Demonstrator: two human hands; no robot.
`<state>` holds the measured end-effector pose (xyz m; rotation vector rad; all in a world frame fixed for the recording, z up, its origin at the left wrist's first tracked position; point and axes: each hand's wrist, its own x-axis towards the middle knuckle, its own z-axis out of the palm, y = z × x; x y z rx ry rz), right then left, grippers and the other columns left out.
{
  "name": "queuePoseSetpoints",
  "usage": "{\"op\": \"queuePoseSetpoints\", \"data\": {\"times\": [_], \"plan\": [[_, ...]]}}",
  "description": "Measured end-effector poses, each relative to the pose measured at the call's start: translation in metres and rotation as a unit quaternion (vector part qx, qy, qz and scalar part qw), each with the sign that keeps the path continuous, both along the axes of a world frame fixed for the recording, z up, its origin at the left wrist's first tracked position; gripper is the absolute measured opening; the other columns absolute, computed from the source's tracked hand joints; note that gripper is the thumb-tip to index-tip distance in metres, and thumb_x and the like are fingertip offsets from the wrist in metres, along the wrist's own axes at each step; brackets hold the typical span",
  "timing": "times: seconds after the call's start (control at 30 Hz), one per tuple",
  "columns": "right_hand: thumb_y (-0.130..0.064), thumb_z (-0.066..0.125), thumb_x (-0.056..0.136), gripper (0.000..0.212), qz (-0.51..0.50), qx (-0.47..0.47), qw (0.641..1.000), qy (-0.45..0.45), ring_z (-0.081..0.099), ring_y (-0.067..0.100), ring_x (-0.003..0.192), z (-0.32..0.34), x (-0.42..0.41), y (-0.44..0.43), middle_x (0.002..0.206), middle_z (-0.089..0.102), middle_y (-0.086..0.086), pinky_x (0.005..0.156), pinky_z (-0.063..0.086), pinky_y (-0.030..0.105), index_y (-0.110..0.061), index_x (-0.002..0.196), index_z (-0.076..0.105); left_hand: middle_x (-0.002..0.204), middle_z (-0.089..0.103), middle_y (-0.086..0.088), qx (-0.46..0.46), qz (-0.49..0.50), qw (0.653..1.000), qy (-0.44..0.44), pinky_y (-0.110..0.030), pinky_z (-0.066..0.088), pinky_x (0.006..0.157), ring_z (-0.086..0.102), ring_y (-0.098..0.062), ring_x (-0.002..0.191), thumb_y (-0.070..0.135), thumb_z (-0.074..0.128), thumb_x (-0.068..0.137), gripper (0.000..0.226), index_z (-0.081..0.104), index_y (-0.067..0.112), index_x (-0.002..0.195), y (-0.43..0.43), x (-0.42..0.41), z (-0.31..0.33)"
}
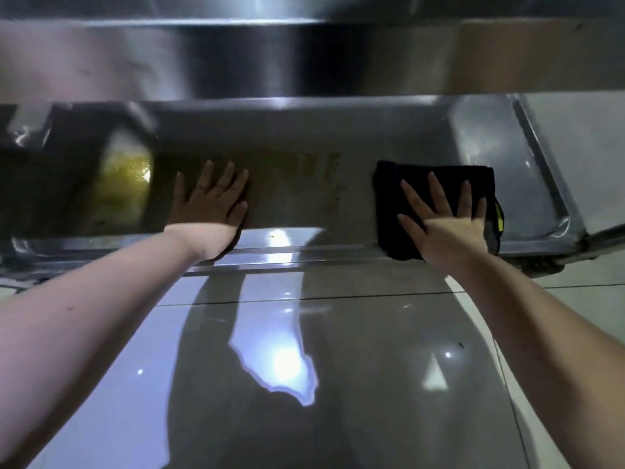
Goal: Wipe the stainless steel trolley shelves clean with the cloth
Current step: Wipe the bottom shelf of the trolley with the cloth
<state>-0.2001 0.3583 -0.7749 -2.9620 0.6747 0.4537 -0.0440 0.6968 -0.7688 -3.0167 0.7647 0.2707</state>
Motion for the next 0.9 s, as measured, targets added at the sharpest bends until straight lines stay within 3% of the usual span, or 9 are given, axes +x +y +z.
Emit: {"op": "queuePoseSetpoints", "data": {"times": [0.2, 0.43, 0.53, 0.6, 0.67, 0.77, 0.83, 0.9], "plan": [[-0.069, 0.008, 0.093, 0.057, -0.067, 0.006, 0.998, 0.015, -0.021, 0.046, 0.143, 0.004, 0.048, 0.046, 0.16, -0.024, -0.012, 0.11, -0.012, 0.068, -0.059, 0.142, -0.019, 0.164, -0.005, 0.01, -0.018, -0.002, 1.0, -0.02, -0.058, -0.013, 0.114, -0.009, -0.023, 0.151, 0.044, 0.018, 0.103, 0.056, 0.001, 0.038, 0.156, 0.002, -0.006, -0.011], [-0.065, 0.011, 0.096, 0.06, 0.035, 0.073, 0.997, -0.011, -0.021, 0.049, 0.142, 0.011, 0.106, 0.16, 0.162, -0.02, -0.008, 0.108, -0.014, 0.069, -0.051, 0.149, -0.011, 0.165, 0.004, 0.003, -0.066, -0.01, 0.997, -0.044, -0.05, -0.013, 0.117, -0.004, -0.022, 0.152, 0.034, 0.028, 0.104, 0.056, 0.011, 0.03, 0.157, 0.001, -0.012, -0.002], [-0.054, 0.026, 0.101, 0.054, -0.009, 0.184, 0.975, -0.122, -0.002, 0.033, 0.15, 0.018, 0.101, 0.136, 0.163, 0.006, -0.014, 0.118, -0.003, 0.054, -0.046, 0.153, 0.013, 0.164, 0.01, -0.002, -0.085, -0.024, 0.993, -0.084, -0.047, -0.011, 0.118, 0.002, -0.024, 0.152, 0.033, 0.025, 0.103, 0.054, 0.018, 0.024, 0.156, 0.005, -0.015, 0.007], [-0.04, 0.035, 0.102, 0.05, -0.099, 0.18, 0.956, -0.211, 0.007, 0.025, 0.151, 0.017, 0.088, 0.089, 0.161, 0.019, -0.013, 0.12, 0.007, 0.047, -0.04, 0.152, 0.026, 0.163, 0.019, -0.004, -0.116, -0.035, 0.987, -0.102, -0.045, -0.008, 0.119, 0.009, -0.026, 0.151, 0.034, 0.025, 0.1, 0.057, 0.025, 0.02, 0.155, -0.007, -0.009, 0.017], [-0.029, 0.037, 0.102, 0.051, -0.129, 0.143, 0.96, -0.204, 0.007, 0.026, 0.151, 0.012, 0.072, 0.05, 0.161, 0.021, -0.01, 0.12, 0.008, 0.045, -0.035, 0.153, 0.029, 0.162, 0.022, -0.006, -0.125, -0.055, 0.987, -0.083, -0.045, -0.001, 0.12, 0.011, -0.029, 0.15, 0.028, 0.03, 0.1, 0.056, 0.026, 0.017, 0.154, -0.043, -0.003, 0.021], [-0.029, 0.033, 0.104, 0.051, -0.063, 0.065, 0.985, -0.145, 0.007, 0.029, 0.15, -0.002, 0.059, 0.038, 0.164, 0.014, -0.004, 0.12, 0.007, 0.044, -0.03, 0.154, 0.026, 0.165, 0.011, -0.003, -0.094, -0.072, 0.993, 0.003, -0.046, 0.001, 0.12, 0.003, -0.026, 0.151, 0.011, 0.035, 0.097, 0.063, 0.015, 0.019, 0.157, -0.121, -0.012, 0.013], [-0.033, 0.028, 0.104, 0.051, -0.05, 0.046, 0.989, -0.13, 0.003, 0.029, 0.151, -0.006, 0.06, 0.04, 0.164, 0.009, -0.004, 0.12, 0.003, 0.044, -0.033, 0.155, 0.02, 0.166, 0.0, 0.003, -0.083, -0.016, 0.996, 0.034, -0.056, -0.008, 0.117, -0.006, -0.024, 0.151, 0.024, 0.031, 0.101, 0.061, 0.007, 0.029, 0.157, -0.156, -0.027, 0.002], [-0.035, 0.025, 0.105, 0.052, -0.047, 0.045, 0.99, -0.127, -0.001, 0.028, 0.151, -0.008, 0.062, 0.037, 0.165, 0.005, -0.006, 0.12, -0.001, 0.045, -0.035, 0.155, 0.015, 0.165, -0.008, 0.006, -0.067, 0.024, 0.997, 0.02, -0.066, -0.017, 0.11, -0.014, -0.03, 0.15, 0.056, 0.018, 0.1, 0.061, 0.001, 0.038, 0.156, -0.167, -0.036, -0.007]]}}
